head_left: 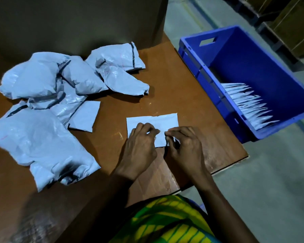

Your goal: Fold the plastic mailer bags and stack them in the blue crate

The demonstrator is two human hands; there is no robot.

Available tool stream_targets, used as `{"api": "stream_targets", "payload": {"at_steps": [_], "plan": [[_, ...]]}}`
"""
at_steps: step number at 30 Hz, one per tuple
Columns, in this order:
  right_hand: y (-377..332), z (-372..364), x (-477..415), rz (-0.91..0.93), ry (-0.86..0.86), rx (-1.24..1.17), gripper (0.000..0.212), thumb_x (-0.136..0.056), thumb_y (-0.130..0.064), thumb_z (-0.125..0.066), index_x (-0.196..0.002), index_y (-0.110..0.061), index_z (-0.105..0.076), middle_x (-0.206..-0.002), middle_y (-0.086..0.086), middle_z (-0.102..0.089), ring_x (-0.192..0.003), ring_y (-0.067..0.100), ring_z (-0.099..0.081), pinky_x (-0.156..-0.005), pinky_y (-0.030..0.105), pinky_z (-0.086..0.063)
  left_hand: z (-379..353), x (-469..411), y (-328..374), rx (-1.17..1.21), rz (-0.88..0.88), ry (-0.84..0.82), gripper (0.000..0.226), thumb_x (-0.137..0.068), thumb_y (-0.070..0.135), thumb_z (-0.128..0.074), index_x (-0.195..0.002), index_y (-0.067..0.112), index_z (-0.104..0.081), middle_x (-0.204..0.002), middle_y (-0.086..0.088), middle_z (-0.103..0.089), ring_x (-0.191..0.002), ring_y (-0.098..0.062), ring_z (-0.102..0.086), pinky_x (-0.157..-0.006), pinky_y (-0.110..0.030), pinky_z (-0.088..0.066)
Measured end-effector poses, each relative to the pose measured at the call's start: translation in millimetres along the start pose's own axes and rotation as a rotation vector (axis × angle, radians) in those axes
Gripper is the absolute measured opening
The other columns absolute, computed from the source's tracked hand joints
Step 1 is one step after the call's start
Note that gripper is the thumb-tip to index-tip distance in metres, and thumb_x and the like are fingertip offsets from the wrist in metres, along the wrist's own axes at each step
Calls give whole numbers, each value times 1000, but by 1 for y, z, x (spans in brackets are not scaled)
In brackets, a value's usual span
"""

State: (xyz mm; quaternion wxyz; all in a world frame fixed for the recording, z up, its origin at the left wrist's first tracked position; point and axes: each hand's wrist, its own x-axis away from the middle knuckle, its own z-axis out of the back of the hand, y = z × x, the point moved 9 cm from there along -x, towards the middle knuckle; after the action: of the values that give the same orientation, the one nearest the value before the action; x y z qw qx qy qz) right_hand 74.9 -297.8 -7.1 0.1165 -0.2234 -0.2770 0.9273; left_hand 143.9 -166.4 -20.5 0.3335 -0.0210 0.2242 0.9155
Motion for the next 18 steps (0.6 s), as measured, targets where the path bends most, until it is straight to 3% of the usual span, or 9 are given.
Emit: {"api": "stream_targets", "payload": {"at_steps": [7, 13, 18], "plan": [[7, -2, -7, -36, -25, 22, 16, -86, -8, -78, -100, -14, -82, -93, -1, -74, -92, 19, -62, -77, 28, -49, -1, 5, -1, -114, 33, -1, 51, -78, 6, -76, -128, 12, -68, -127, -8, -65, -118, -30, -59, -96, -46, -49], [-16, -14, -52, 140, -137, -1, 16, -90, -7, -71, -103, -5, -81, -98, 6, -75, -95, 25, -63, -80, 26, -48, -8, 8, -3, -135, 17, 5, 52, -81, 7, -72, -132, 14, -64, -131, -4, -62, -120, -27, -55, -98, -45, -45], [-12, -64, -71, 182, -355, 125, 41, -63, 11, -82, -99, -7, -82, -97, 8, -75, -91, 29, -66, -72, 30, -56, -6, 11, -7, -102, 21, 31, 49, -84, 9, -74, -132, 15, -66, -132, -3, -63, -120, -26, -55, -97, -44, -45]]}}
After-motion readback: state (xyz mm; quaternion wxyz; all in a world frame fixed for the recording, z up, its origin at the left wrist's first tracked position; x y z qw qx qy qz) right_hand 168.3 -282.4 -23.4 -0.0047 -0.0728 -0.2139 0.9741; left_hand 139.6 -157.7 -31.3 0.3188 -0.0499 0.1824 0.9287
